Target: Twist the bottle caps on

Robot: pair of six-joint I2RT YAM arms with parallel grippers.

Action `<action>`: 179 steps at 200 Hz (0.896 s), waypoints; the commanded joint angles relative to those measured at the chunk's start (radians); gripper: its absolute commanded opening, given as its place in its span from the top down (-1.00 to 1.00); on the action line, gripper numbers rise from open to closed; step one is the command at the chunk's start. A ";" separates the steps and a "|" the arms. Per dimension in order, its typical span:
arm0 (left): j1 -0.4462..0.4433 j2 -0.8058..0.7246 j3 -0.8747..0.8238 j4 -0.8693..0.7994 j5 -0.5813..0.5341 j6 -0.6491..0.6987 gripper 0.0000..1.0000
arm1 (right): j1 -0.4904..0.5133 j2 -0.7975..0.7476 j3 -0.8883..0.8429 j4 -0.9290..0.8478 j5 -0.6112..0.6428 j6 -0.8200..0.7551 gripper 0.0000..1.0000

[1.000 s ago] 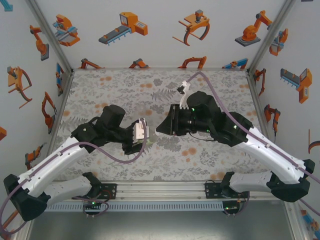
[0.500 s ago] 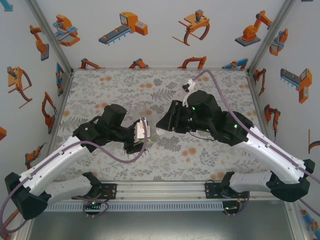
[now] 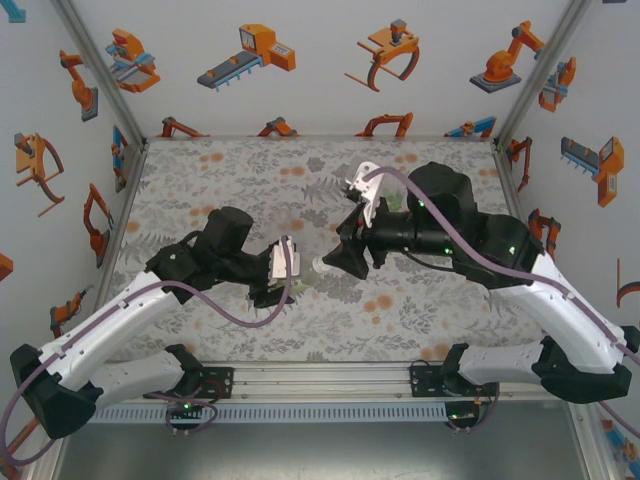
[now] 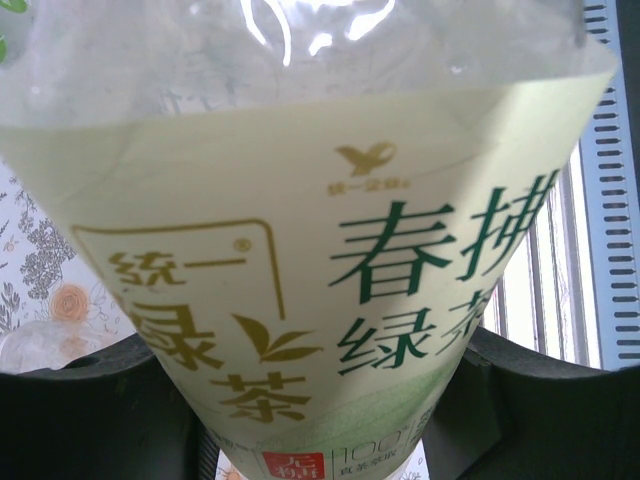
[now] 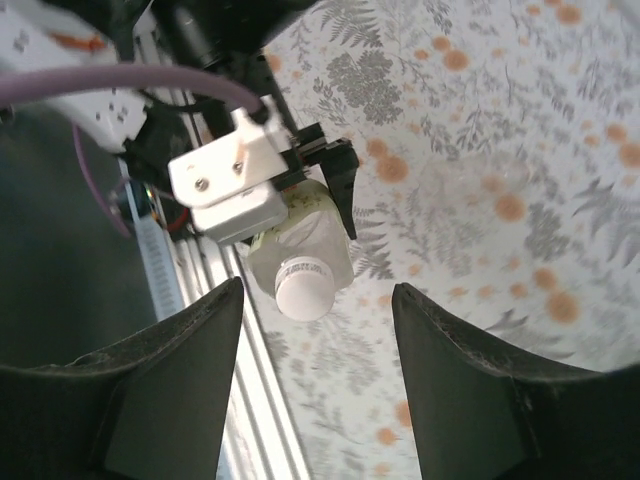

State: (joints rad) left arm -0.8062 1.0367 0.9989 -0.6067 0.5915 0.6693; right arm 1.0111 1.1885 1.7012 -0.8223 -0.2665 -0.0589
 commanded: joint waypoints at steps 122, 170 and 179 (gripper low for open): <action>-0.005 -0.047 0.027 -0.007 0.063 0.015 0.96 | -0.002 0.035 -0.055 -0.011 -0.216 -0.486 0.00; -0.005 -0.043 0.029 -0.006 0.061 0.019 0.96 | -0.002 0.057 -0.062 0.016 -0.258 -0.468 0.07; -0.005 -0.044 0.029 -0.005 0.062 0.019 0.96 | -0.002 0.056 -0.067 0.021 -0.258 -0.466 0.09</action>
State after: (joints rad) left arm -0.8062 1.0054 1.0004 -0.6075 0.6220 0.6693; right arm 1.0111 1.2369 1.6493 -0.8413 -0.4870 -0.5354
